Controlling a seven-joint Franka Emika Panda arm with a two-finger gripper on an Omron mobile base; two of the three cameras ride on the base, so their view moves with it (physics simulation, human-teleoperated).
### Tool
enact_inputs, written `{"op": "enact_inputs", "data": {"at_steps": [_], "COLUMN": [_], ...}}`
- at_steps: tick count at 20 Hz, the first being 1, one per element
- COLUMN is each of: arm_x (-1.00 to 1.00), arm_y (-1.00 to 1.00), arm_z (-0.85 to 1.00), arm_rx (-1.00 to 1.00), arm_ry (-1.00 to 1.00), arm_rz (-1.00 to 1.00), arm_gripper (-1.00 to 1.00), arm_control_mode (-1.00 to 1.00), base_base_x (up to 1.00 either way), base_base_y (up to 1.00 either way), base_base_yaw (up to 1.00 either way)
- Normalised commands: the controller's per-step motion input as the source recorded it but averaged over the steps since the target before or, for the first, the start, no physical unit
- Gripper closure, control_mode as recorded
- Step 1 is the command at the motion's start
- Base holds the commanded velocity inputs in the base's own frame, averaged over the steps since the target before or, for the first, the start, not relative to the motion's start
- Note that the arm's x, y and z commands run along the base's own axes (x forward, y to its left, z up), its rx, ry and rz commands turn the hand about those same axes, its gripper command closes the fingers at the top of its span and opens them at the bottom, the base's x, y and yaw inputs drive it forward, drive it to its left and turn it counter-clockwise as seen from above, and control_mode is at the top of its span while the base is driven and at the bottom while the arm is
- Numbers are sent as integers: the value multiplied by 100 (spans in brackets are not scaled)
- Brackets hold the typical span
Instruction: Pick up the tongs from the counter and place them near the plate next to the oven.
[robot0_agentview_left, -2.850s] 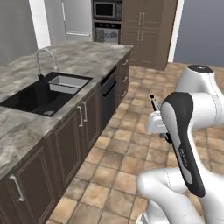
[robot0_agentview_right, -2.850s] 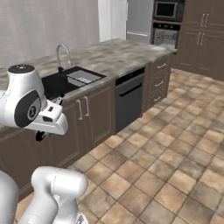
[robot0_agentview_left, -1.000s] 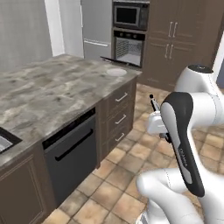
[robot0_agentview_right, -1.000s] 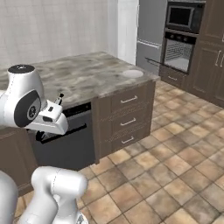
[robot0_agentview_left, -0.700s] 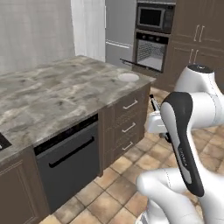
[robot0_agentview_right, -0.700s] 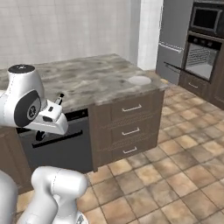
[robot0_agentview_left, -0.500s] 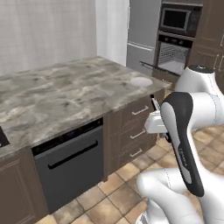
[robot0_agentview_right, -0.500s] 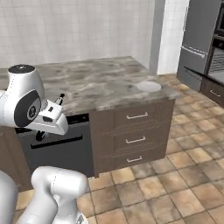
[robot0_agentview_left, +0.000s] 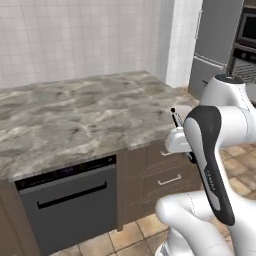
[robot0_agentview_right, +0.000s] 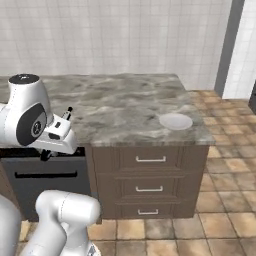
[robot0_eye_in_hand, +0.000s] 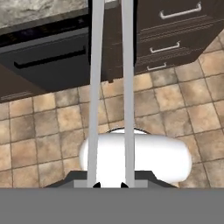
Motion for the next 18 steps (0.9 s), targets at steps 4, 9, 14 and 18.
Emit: {"op": "enact_inputs", "data": {"at_steps": [4, 9, 14, 18], "arm_x": [0, 0, 0, 0], "arm_y": [0, 0, 0, 0], "arm_z": [0, 0, 0, 0], "arm_rx": [0, 0, 0, 0], "arm_ry": [0, 0, 0, 0], "arm_rz": [0, 0, 0, 0], "arm_gripper": [100, 100, 100, 100], "arm_control_mode": [100, 100, 100, 100], "base_base_x": [85, 86, 64, 20], "base_base_y": [-100, -100, -100, -48], "base_base_yaw": [35, 42, 33, 6]}}
